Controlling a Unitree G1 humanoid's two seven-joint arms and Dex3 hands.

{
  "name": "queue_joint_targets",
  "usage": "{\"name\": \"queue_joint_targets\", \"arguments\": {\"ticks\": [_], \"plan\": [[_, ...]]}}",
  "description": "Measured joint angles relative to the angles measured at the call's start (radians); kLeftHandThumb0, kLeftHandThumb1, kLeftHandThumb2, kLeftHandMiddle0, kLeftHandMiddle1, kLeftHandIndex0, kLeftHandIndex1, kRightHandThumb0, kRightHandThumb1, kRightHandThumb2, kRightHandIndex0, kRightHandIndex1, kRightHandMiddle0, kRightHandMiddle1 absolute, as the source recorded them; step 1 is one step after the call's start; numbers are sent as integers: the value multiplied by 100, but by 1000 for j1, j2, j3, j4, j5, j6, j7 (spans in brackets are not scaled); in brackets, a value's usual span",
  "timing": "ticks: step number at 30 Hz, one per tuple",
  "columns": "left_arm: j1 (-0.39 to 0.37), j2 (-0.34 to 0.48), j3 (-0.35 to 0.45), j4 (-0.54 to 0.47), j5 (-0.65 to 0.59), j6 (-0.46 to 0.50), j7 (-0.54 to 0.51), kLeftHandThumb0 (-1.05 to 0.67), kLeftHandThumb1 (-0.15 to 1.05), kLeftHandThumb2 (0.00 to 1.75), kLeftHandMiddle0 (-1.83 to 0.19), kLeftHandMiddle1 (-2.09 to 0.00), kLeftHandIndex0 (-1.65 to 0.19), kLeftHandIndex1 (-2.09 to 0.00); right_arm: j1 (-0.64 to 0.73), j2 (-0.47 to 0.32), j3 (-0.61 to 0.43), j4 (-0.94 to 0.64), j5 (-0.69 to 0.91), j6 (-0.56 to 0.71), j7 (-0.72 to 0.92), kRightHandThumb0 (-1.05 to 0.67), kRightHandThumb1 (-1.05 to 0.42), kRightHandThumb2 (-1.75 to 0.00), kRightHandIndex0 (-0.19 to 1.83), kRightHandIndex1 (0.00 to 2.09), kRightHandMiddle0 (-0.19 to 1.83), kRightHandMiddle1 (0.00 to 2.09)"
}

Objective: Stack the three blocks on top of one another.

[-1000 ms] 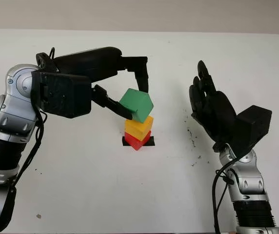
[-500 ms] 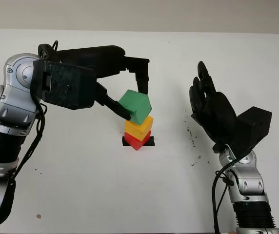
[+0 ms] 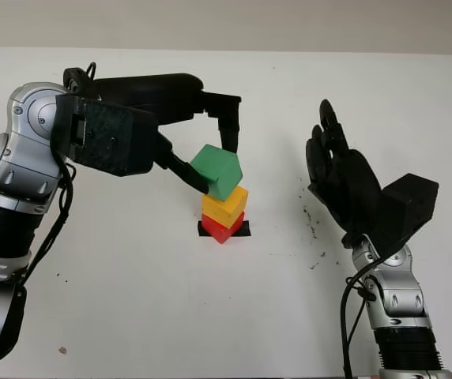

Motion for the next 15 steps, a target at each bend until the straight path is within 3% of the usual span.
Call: {"name": "queue_joint_targets", "arguments": {"ticks": [15], "plan": [[0, -22, -6, 17, -12, 2, -15, -52, 105, 15, -8, -5, -22, -157, 13, 9, 1, -5, -6, 1, -9, -76, -105, -58, -19, 2, -17, 5]]}}
